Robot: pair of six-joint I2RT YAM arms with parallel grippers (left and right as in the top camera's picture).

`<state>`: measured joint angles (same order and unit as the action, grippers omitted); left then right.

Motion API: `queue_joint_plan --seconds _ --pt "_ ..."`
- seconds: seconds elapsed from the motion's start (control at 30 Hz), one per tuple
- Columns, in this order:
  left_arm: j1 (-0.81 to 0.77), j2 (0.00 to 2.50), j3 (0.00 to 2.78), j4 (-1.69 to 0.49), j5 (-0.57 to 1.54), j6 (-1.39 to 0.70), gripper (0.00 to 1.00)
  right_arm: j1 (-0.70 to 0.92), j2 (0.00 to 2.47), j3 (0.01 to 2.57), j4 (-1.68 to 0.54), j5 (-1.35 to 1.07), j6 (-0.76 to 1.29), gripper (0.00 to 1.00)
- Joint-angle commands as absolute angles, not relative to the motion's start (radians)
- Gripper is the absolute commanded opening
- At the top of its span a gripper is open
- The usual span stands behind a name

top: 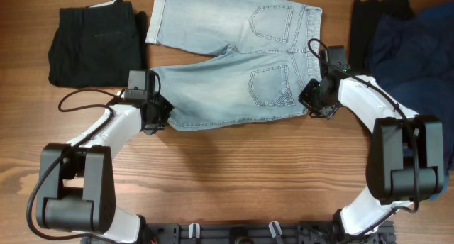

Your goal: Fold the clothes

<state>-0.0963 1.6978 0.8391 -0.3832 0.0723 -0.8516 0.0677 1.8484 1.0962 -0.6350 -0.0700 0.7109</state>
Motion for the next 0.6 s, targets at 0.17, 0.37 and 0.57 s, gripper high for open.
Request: queue_joint_plan --seconds 0.17,0.37,0.57 --pt "-0.098 1.706 0.807 -0.458 0.104 -0.845 0.04 0.071 1.806 1.085 -0.69 -0.059 0.707 0.04" --pt "-0.098 1.377 0.81 -0.68 0.097 -0.846 0.04 0.07 1.422 1.085 -0.859 0.012 0.706 0.04" --pt "-0.098 1.055 0.81 -0.855 0.049 -0.845 0.04 0.07 1.196 1.085 -1.043 0.027 0.709 0.04"
